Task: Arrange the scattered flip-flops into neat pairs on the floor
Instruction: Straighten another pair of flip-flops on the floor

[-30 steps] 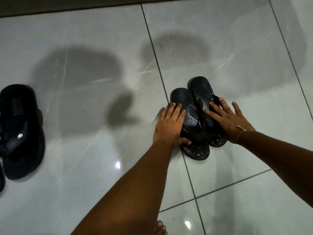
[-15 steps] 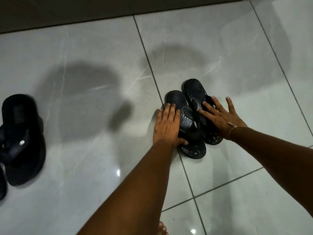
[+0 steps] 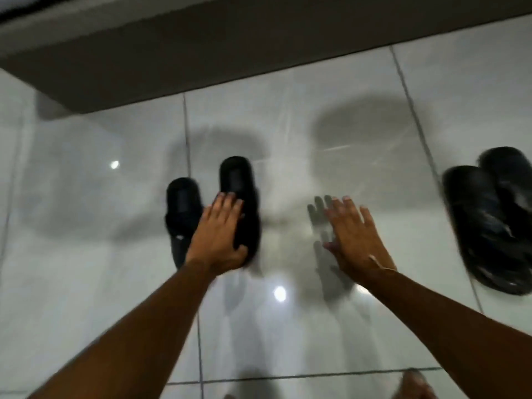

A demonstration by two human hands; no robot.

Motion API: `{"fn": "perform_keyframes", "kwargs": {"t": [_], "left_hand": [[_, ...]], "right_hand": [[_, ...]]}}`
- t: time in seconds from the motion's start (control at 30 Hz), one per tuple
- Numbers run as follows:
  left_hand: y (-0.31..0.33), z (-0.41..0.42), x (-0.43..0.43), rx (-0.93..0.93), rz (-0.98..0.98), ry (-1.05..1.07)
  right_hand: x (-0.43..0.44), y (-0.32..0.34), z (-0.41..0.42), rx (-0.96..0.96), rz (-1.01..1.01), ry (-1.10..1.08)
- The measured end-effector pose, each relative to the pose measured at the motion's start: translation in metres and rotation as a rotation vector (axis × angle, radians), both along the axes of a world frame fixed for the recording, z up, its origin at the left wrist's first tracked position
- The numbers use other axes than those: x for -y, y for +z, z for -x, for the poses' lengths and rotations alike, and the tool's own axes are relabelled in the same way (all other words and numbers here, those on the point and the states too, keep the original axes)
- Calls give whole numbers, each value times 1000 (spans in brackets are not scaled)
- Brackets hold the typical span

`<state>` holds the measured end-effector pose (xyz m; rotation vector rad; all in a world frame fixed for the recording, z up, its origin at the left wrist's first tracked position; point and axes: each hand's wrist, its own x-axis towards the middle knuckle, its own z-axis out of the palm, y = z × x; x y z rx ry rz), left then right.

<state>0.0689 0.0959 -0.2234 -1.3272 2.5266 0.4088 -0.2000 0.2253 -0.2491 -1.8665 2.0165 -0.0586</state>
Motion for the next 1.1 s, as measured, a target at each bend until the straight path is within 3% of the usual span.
{"fn": "perform_keyframes", "kwargs": {"t": [0.13, 0.23, 0.43, 0.67, 1.1], "left_hand": [[2, -115, 47, 157, -21, 142], [-18, -152, 65, 247, -153, 89], [-47, -203, 34, 177, -137, 26], [-39, -304, 31, 298, -92, -70], [-42, -320, 21, 294, -101, -38]], "right_hand": [[79, -13, -111, 84, -21, 139], [114, -30, -154, 38, -151, 211], [104, -55, -211, 16, -191, 248], [77, -58, -312, 48, -189, 315], [57, -57, -339, 32, -213, 302]]}}
